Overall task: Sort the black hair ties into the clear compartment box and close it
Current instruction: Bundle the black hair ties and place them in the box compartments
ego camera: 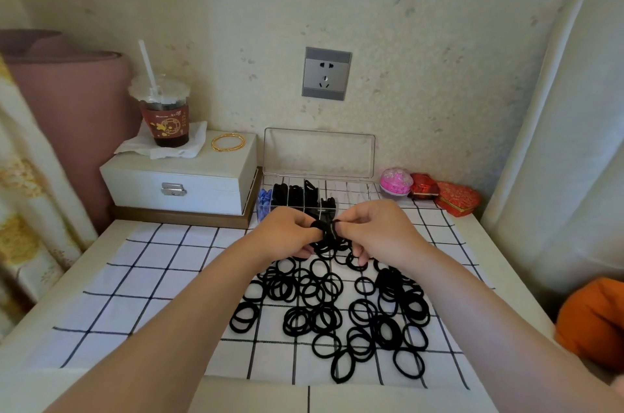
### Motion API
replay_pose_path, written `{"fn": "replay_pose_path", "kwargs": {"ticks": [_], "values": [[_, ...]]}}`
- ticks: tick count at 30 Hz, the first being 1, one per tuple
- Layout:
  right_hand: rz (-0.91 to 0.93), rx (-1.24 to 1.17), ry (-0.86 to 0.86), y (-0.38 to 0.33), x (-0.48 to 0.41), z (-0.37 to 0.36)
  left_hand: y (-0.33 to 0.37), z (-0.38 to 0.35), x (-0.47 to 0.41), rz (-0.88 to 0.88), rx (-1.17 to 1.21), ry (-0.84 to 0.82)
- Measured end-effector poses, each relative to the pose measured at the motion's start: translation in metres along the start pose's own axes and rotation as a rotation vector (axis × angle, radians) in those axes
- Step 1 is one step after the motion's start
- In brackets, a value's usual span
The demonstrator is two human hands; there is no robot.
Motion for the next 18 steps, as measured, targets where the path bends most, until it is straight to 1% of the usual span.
{"fn": "replay_pose_path", "kwargs": {"ticks": [3, 9, 11, 14, 18], "values": [[0.051, 0.15, 0.082, 0.0, -0.003, -0.002, 0.001, -0.005, 0.002, 0.029, 0.117, -0.083], [0.071, 0.182, 0.152, -0.005, -0.003, -0.001, 0.006, -0.011, 0.008, 0.099, 0.405, -0.262], [0.068, 0.214, 0.157, -0.005, -0.003, -0.003, 0.006, -0.012, 0.008, 0.084, 0.364, -0.276], [0.062, 0.241, 0.142, -0.004, -0.002, -0.006, 0.0, -0.011, 0.004, 0.093, 0.272, -0.233], [0.027, 0.117, 0.088, -0.004, -0.002, -0.004, -0.007, -0.006, -0.002, 0.134, 0.329, -0.193]]}}
Point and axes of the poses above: each hand's wrist, its own x-axis away from the middle knuckle, its own z-axis out of the back of the hand, y = z × x, the point moved 5 cm from there along -x, towards the middle knuckle, and after that the axes turned 9 degrees about z, right-handed, at the moved point
